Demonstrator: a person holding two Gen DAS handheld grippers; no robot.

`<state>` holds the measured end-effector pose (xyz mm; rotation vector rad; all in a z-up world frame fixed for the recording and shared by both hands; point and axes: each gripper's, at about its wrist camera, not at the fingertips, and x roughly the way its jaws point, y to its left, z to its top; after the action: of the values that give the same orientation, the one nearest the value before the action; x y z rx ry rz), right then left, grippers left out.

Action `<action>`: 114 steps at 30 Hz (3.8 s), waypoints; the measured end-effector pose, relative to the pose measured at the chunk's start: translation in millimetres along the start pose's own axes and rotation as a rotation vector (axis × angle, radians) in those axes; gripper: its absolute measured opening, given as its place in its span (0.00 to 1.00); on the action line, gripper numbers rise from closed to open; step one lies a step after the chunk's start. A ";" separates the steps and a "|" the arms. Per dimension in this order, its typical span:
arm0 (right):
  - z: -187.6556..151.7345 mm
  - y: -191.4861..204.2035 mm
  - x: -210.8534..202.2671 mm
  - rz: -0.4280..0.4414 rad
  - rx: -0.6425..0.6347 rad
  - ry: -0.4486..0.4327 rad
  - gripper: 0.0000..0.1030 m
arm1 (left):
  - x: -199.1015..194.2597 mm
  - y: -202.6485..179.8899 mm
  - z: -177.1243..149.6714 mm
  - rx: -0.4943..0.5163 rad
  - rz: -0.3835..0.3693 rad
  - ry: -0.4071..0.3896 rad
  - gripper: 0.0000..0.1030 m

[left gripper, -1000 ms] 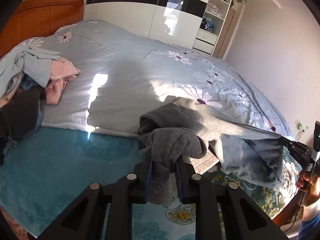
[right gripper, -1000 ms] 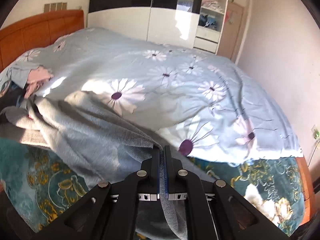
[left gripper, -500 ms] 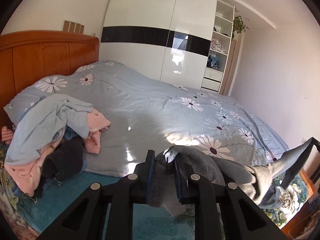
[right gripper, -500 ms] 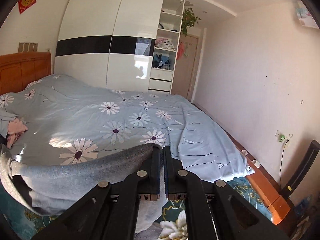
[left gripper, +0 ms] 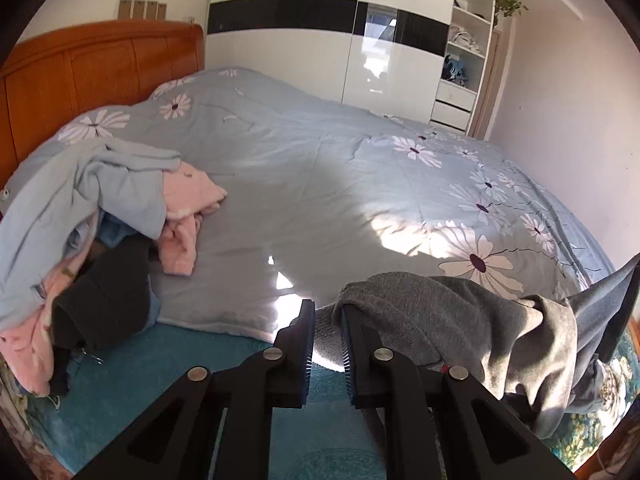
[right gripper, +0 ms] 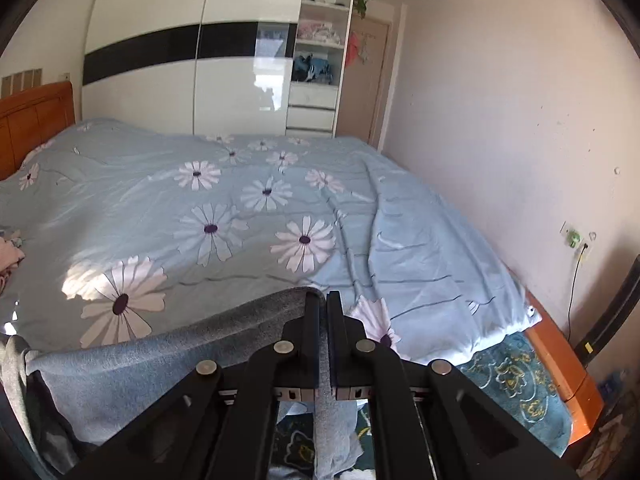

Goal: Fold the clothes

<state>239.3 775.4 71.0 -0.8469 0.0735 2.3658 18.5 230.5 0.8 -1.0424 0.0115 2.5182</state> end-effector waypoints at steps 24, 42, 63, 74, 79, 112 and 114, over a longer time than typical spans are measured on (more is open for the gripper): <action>-186.0 91.5 -32.4 0.309 -0.429 0.212 0.44 | 39.7 -45.0 -116.8 -0.023 -0.178 0.233 0.52; -50.2 69.0 -56.0 0.431 -0.245 0.037 0.04 | 24.2 -33.8 -109.4 -0.068 -0.178 0.198 0.53; 68.3 61.6 195.5 0.009 -0.026 0.203 0.08 | 92.5 -11.1 -70.1 0.031 -0.150 0.204 0.57; 17.8 71.5 132.3 0.316 -0.014 0.226 0.46 | 88.7 -38.3 -73.3 0.037 -0.183 0.167 0.49; -27.1 116.8 159.2 0.474 0.024 0.406 0.46 | 80.6 -35.5 -67.6 -0.012 -0.188 0.157 0.05; 107.9 199.5 212.5 0.479 0.218 0.226 0.45 | 141.1 1.3 -0.7 -0.016 -0.188 0.168 0.20; 108.3 191.3 183.1 0.502 0.198 0.177 0.50 | 126.1 -6.5 -15.0 -0.029 -0.230 0.177 0.50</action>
<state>-40.7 745.6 20.4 -1.0288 0.6500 2.6701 -49.0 280.8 -94.6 -1.2030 -0.0896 2.2213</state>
